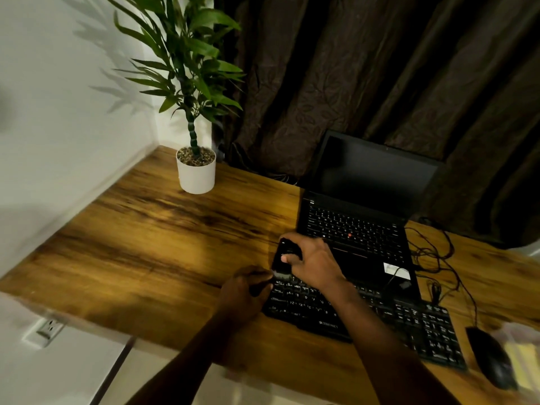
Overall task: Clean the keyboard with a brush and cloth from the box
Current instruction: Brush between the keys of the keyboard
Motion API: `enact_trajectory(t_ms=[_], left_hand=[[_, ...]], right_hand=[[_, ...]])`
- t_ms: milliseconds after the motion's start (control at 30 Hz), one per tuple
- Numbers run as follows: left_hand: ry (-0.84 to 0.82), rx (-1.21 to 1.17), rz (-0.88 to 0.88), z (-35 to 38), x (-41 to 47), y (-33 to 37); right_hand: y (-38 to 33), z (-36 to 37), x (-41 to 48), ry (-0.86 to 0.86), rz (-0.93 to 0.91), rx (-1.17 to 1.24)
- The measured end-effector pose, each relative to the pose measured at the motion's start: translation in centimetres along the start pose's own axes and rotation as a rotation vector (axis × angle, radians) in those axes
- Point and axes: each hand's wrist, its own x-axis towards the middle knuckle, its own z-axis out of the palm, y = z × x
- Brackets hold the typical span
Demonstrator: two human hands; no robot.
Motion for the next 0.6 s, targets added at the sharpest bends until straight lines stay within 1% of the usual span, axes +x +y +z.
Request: enact_trajectory(t_ms=[67, 133, 267, 333, 367, 467, 600], left_hand=[[-0.003, -0.007, 0.008, -0.2, 0.0, 0.2], [-0.011, -0.008, 0.007, -0.4, 0.0, 0.4], [-0.01, 0.016, 0.001, -0.4, 0.1, 0.5], [-0.001, -0.005, -0.017, -0.4, 0.0, 0.5], [0.002, -0.016, -0.022, -0.4, 0.0, 0.4], [0.0, -0.029, -0.033, -0.3, 0.0, 0.5], [0.017, -0.019, -0.028, -0.3, 0.0, 0.7]], right_hand=[[0.3, 0.0, 0.1, 0.034, -0.024, 0.047], [0.8, -0.5, -0.3, 0.069, -0.043, 0.025], [1.9, -1.5, -0.5, 0.094, -0.038, -0.174], [1.8, -1.7, -0.2, 0.1, -0.046, -0.222], [1.5, -1.5, -0.1, 0.094, -0.058, -0.202], [0.9, -0.8, 0.3, 0.053, -0.082, -0.032], [1.3, -1.2, 0.1, 0.071, -0.053, 0.063]])
